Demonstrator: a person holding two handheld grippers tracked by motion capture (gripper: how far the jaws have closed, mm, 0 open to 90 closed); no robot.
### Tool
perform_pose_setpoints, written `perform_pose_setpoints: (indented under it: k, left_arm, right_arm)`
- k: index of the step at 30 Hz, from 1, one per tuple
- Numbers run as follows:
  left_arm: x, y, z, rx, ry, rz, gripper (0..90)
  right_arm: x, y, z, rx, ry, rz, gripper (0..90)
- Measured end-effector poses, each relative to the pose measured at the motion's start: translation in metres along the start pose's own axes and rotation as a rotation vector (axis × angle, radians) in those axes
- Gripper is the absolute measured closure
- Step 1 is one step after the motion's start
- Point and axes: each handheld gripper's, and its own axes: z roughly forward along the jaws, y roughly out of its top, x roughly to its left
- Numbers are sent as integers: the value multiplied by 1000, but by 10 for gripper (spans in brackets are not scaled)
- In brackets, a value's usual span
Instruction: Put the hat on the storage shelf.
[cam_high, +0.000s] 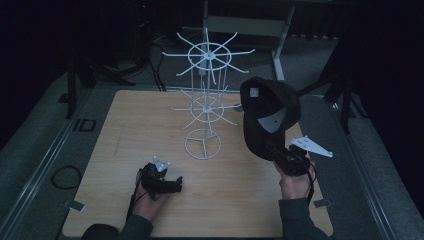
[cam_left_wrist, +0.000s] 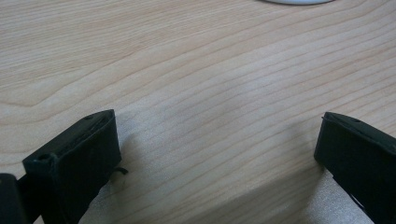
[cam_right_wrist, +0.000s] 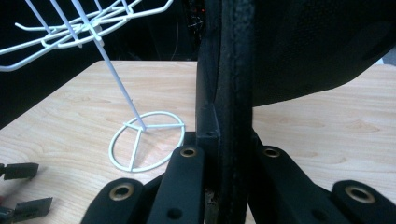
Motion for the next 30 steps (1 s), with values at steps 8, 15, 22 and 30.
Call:
perform_pose_setpoints:
  k: [8,15,22,30]
  left_arm:
    - [0,0,0,0,0,0,2]
    - [0,0,0,1,0,-2,2]
    - [0,0,0,0,0,-1,2]
    - [0,0,0,1,0,-1,2]
  right_arm:
    - [0,7,-1,2,-3,-25,864]
    - [1,12,0,4,-5,-41,864]
    - [3,17,0,0,-2,-54,864]
    - [2,25,-1,-1,-10,-68,864]
